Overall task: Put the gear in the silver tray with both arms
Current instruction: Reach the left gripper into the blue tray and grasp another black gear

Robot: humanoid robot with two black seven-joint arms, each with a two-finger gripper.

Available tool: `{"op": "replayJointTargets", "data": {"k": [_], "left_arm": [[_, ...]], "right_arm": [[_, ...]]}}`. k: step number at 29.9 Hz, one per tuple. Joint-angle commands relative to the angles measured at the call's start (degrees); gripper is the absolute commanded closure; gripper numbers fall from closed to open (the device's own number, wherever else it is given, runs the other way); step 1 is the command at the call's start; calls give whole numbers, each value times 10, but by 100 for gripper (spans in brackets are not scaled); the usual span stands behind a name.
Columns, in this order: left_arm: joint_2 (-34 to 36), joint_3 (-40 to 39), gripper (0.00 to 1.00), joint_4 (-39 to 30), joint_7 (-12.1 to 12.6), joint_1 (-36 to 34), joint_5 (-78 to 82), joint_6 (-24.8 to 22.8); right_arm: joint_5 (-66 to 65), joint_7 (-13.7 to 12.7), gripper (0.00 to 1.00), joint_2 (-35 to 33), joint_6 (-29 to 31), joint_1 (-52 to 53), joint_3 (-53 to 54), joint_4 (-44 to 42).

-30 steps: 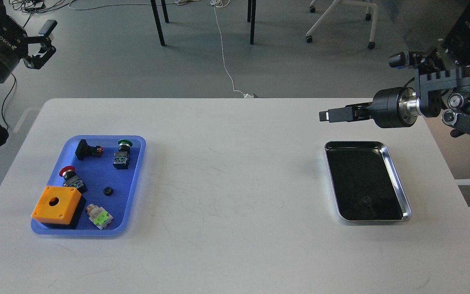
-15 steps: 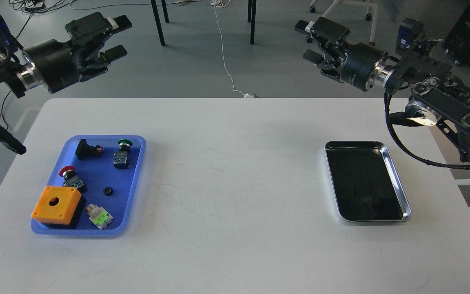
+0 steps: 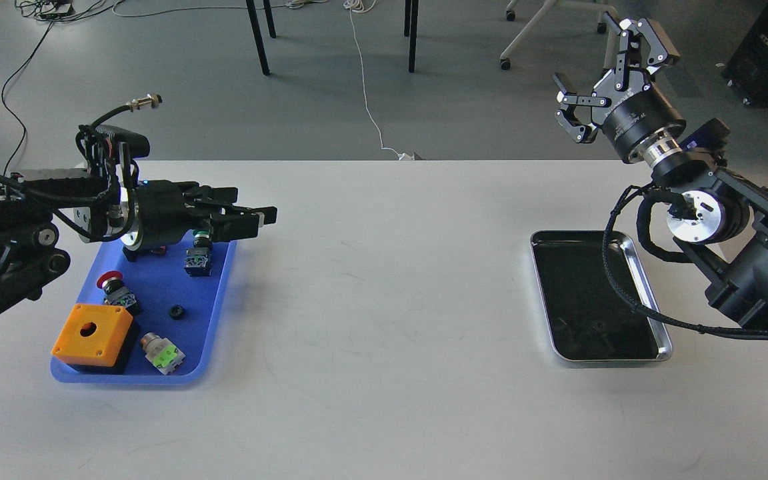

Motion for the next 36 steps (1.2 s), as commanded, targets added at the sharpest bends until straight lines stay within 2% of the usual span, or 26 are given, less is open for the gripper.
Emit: {"op": "replayJointTargets", "data": {"k": [1, 4, 10, 15, 23, 36], "left_arm": [[4, 71, 12, 9, -20, 4, 108, 74], [6, 115, 14, 32, -26, 4, 124, 99], [48, 167, 21, 56, -43, 6, 135, 102], [44, 171, 33, 94, -44, 7, 188, 115], [42, 190, 53, 99, -53, 4, 196, 118], [40, 203, 54, 99, -54, 5, 197, 118]], "right_arm": [[25, 1, 1, -2, 27, -35, 24, 5], [25, 1, 1, -1, 29, -51, 36, 10], [25, 1, 1, -1, 29, -53, 36, 13], [25, 2, 1, 4, 27, -53, 36, 25], [24, 2, 1, 2, 26, -53, 36, 32], [21, 1, 1, -3, 32, -53, 27, 30]]}}
